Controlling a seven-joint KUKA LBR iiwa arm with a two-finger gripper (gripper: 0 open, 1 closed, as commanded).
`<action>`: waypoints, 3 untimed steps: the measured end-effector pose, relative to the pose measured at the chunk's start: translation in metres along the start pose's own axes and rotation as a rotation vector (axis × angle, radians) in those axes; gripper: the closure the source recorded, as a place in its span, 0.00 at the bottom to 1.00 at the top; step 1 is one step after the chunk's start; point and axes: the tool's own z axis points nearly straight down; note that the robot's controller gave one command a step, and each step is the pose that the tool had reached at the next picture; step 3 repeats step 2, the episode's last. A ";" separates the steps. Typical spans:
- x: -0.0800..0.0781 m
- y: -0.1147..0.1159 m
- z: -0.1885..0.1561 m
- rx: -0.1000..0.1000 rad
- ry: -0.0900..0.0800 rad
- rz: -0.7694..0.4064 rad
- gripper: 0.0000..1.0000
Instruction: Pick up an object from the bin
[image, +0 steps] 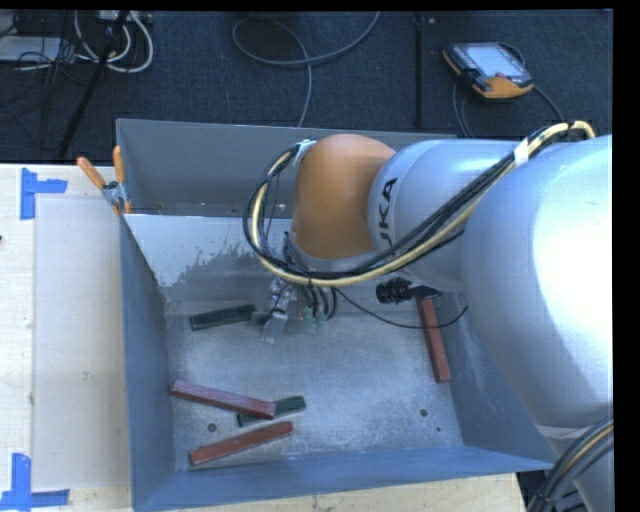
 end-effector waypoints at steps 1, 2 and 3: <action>0.001 -0.001 -0.019 0.002 0.004 0.000 1.00; 0.001 0.000 -0.041 0.001 0.002 -0.001 1.00; 0.001 0.000 -0.041 0.001 0.002 -0.001 1.00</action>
Offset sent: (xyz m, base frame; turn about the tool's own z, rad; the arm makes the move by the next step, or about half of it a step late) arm -0.0001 -0.0002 0.0151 0.0000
